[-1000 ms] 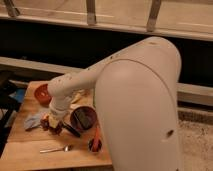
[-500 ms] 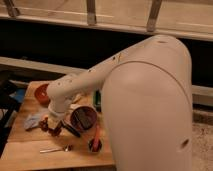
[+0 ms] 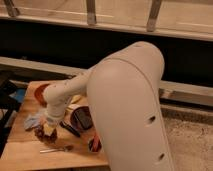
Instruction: Place grapes in table surface
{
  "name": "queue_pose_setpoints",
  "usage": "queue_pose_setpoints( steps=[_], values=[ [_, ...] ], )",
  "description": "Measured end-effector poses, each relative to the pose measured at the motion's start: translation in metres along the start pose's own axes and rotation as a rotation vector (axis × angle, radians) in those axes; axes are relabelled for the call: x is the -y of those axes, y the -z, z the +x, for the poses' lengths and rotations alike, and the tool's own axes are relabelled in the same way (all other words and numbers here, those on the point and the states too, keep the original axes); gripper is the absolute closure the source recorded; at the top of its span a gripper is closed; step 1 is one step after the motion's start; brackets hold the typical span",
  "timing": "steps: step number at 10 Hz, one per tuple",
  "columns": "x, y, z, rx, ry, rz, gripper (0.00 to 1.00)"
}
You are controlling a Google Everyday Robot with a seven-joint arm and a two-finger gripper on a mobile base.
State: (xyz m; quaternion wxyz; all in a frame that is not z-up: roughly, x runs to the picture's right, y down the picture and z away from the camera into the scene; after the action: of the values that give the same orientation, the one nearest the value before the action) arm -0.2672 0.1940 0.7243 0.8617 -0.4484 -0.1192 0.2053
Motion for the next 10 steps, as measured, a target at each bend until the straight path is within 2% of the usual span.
queue_pose_setpoints(
  steps=[2, 5, 6, 7, 10],
  values=[
    [0.008, -0.015, 0.001, -0.013, -0.011, -0.039, 0.53],
    [0.017, -0.029, 0.003, -0.007, -0.022, -0.087, 0.26],
    [0.019, -0.027, 0.004, 0.014, -0.027, -0.088, 0.2],
    [0.021, -0.023, 0.006, 0.043, -0.031, -0.086, 0.2],
    [0.019, -0.023, 0.004, 0.051, -0.027, -0.087, 0.2]
  ],
)
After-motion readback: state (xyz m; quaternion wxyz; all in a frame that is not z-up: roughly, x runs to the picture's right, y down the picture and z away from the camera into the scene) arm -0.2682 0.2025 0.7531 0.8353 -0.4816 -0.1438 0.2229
